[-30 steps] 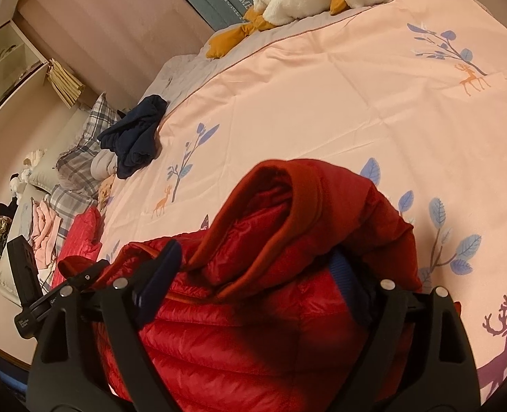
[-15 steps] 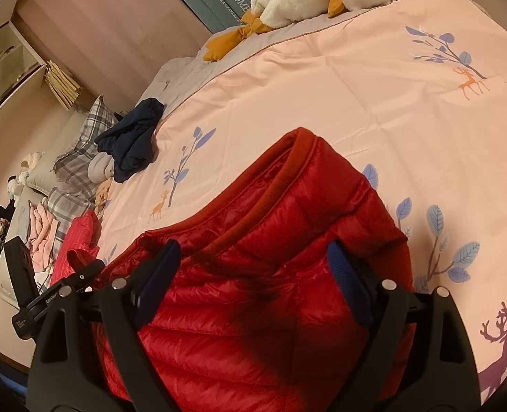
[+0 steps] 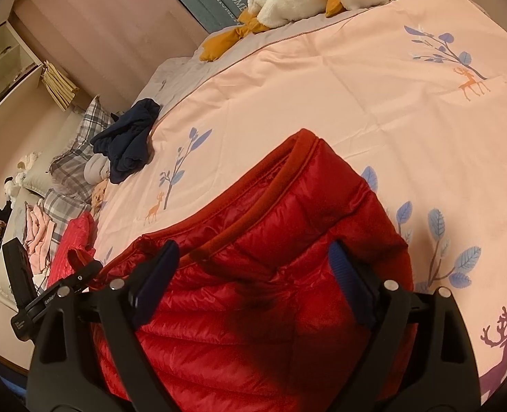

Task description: Fold large clothes

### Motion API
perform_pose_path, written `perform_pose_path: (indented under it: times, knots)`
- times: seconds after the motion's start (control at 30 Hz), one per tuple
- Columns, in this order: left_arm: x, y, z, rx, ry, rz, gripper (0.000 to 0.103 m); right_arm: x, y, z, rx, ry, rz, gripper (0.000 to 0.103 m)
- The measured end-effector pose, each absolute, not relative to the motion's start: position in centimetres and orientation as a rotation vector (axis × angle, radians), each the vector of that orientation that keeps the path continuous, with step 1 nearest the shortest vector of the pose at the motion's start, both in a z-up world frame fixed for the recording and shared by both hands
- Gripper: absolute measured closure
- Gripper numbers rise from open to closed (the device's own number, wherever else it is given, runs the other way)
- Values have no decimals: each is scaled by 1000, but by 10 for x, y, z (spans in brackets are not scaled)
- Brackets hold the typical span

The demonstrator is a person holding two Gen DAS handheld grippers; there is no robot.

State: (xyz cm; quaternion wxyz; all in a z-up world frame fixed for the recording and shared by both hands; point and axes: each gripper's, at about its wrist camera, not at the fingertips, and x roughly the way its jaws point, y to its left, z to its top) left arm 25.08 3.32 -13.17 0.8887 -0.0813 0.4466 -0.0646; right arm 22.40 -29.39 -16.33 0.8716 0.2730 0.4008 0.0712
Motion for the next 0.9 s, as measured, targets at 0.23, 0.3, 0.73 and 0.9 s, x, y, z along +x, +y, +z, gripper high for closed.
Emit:
perform_pose_path:
  times: [0.23, 0.3, 0.73, 0.9]
  knots:
    - [254, 35, -132, -163, 923, -128, 10, 227, -295, -164, 566, 837, 145, 12]
    - [255, 35, -132, -162, 921, -126, 10, 227, -295, -164, 567, 837, 145, 12]
    - [259, 34, -135, -155, 917, -111, 9, 230, -296, -167, 567, 838, 142, 11]
    - [260, 35, -135, -149, 907, -102, 6, 235, -299, -170, 569, 839, 137, 11]
